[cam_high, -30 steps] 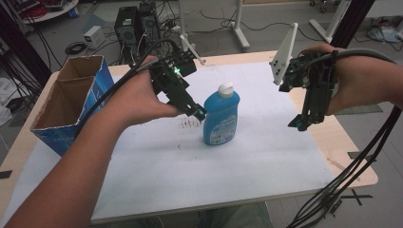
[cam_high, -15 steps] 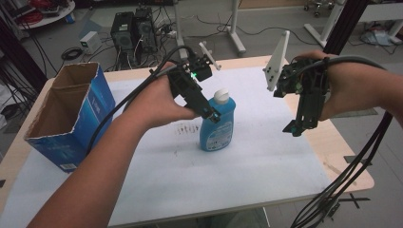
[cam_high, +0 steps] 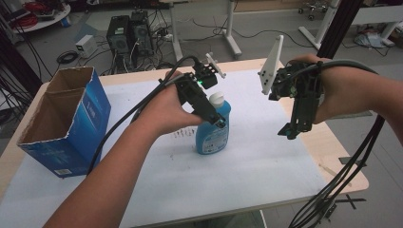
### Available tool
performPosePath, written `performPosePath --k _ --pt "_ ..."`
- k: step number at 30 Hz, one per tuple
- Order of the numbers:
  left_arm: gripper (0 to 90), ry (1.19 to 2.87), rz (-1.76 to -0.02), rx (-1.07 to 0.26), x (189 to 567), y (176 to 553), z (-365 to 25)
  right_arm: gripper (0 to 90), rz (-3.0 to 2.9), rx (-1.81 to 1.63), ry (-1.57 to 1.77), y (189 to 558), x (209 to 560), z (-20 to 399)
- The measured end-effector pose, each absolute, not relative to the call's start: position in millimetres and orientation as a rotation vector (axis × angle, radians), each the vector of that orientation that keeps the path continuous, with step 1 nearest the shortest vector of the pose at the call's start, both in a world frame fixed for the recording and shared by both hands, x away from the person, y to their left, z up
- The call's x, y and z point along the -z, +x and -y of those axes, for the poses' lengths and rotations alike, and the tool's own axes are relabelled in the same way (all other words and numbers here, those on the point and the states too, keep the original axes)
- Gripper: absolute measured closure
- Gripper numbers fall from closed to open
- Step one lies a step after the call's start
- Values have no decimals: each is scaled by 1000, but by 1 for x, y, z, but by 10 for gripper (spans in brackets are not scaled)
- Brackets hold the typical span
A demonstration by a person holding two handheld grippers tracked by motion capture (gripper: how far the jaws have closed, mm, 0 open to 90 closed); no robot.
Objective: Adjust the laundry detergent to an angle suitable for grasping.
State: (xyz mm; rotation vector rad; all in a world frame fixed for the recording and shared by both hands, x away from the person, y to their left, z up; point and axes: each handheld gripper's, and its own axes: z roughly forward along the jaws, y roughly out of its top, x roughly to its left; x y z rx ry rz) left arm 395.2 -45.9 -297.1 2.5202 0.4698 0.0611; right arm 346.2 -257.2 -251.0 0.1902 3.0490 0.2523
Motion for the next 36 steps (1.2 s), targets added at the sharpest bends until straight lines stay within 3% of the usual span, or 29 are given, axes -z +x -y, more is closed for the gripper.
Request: performPosePath --k 25,26,36 --pt "27 2554 -494 -111 320 396 64 28 -3050 -256 196 346 252 259" --pt "110 2559 -490 -108 319 395 63 28 -3049 -258 193 346 252 259" --pt "187 2546 -479 -102 320 396 63 28 -3050 -257 194 347 253 259"
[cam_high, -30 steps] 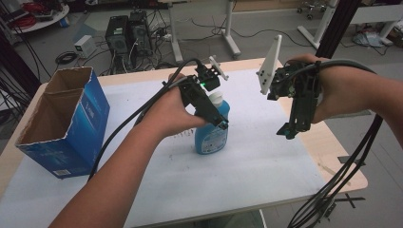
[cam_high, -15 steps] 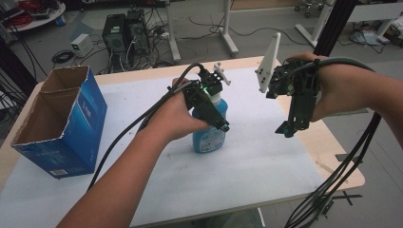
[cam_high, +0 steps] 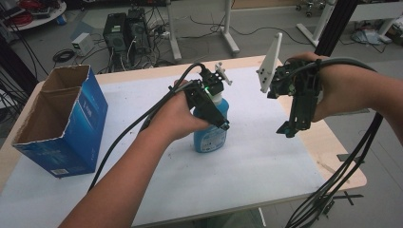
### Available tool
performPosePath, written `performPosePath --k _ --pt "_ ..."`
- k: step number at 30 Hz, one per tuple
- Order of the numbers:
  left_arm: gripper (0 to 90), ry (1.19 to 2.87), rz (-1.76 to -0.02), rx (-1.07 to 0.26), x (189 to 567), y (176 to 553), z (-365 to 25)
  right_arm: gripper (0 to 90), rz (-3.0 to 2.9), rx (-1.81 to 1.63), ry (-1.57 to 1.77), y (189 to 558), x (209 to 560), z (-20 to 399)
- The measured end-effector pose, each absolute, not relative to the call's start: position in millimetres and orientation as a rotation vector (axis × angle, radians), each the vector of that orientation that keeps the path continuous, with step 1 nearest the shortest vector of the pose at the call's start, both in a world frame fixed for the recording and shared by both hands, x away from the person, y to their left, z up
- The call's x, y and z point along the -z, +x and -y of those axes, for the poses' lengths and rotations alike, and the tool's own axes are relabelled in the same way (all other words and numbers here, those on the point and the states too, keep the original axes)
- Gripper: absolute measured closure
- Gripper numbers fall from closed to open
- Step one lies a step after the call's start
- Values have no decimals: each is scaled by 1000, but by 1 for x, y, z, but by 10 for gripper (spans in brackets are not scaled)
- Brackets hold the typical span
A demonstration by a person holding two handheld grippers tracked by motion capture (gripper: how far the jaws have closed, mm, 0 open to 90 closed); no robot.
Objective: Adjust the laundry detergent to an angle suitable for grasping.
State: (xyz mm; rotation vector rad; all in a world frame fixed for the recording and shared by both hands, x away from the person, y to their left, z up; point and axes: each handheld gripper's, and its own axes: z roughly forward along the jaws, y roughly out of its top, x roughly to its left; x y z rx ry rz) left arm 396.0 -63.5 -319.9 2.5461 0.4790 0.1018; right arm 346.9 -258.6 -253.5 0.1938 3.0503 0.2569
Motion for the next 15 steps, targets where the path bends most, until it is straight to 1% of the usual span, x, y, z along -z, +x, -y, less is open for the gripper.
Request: performPosePath --k 3,4,7,10,15 --pt "195 2542 -478 -104 320 396 64 28 -3050 -260 196 347 254 259" --pt "215 2548 -472 -107 320 396 64 28 -3049 -261 199 347 254 259" --pt "219 2554 -474 -109 320 396 64 28 -3051 -256 198 348 254 259" --pt "259 2554 -467 -108 320 395 64 28 -3051 -257 192 348 255 258" --pt "296 2564 -465 -101 321 395 65 28 -3051 -258 195 348 255 257"
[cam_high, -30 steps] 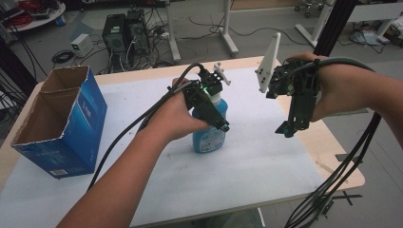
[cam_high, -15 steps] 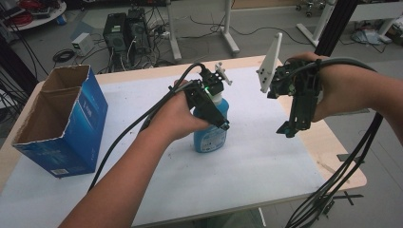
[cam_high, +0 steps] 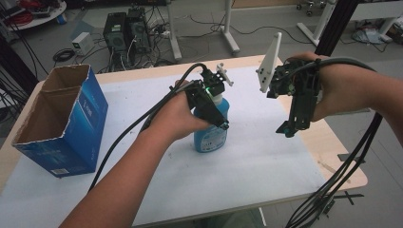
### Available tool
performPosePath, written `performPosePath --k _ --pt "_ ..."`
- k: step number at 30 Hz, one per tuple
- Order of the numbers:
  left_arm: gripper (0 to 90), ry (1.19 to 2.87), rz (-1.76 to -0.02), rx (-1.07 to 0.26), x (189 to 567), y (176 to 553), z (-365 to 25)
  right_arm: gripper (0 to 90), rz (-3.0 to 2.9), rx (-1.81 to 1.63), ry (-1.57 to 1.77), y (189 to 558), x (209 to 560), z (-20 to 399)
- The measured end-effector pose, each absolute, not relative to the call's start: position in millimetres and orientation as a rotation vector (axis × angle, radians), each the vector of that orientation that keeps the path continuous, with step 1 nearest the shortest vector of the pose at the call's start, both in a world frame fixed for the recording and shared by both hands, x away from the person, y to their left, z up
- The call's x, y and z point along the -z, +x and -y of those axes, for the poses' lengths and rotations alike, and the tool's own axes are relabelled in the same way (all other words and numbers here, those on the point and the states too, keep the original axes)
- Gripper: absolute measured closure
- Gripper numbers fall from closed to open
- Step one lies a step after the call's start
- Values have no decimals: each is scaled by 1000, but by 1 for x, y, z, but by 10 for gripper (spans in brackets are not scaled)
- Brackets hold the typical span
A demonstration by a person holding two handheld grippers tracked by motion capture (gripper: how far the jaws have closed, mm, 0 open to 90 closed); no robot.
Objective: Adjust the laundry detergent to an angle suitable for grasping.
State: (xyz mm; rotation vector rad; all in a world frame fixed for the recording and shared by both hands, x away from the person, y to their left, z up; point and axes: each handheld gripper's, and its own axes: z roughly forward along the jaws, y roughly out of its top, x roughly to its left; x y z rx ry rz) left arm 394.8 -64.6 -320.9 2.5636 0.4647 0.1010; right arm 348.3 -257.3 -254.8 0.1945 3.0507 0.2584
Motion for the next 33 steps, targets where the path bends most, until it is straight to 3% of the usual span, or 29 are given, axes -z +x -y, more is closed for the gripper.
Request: performPosePath --k 12,16,33 --pt "346 2576 -455 -99 322 394 65 28 -3046 -254 201 347 255 259" --pt "411 2577 -458 -117 322 395 64 28 -3046 -256 205 347 256 259" --pt "433 2561 -438 -113 309 391 55 28 -3048 -269 202 348 259 259"
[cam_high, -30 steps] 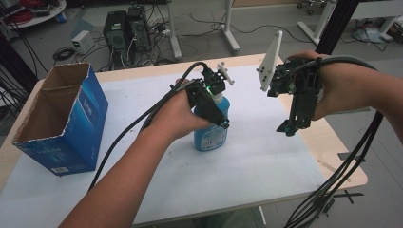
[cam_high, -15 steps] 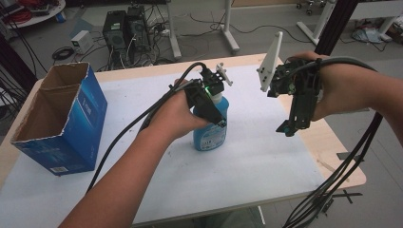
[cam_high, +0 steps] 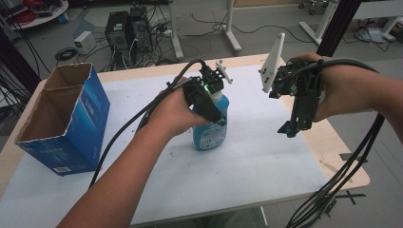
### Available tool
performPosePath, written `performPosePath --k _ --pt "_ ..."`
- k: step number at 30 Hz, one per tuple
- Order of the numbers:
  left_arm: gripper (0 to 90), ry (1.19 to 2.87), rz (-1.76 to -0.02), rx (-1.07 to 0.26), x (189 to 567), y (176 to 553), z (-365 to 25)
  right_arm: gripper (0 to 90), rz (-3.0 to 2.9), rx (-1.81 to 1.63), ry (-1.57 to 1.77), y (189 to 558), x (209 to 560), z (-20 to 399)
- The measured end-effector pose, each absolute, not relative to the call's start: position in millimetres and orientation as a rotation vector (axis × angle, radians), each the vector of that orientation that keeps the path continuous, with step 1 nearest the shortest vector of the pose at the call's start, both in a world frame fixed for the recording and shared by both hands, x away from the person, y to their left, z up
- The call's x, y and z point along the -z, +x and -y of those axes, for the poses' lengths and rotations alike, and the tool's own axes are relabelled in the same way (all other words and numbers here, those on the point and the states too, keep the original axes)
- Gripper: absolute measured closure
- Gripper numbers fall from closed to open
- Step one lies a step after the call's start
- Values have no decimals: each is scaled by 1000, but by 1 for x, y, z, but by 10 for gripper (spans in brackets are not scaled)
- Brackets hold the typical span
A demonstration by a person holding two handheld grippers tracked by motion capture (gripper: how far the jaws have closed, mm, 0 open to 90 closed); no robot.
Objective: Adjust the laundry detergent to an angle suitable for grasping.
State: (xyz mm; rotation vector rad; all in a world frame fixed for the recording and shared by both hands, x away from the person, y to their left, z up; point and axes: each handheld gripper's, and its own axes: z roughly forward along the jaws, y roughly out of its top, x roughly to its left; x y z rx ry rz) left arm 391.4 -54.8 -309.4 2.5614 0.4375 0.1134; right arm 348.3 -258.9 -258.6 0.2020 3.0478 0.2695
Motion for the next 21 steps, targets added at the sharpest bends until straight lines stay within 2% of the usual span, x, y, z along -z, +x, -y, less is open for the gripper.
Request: performPosePath --k 15,21 --pt "432 2579 -304 -50 279 381 29 28 -3044 -260 183 345 256 249" --pt "432 2607 -169 18 275 376 19 28 -3045 -247 173 343 254 244"
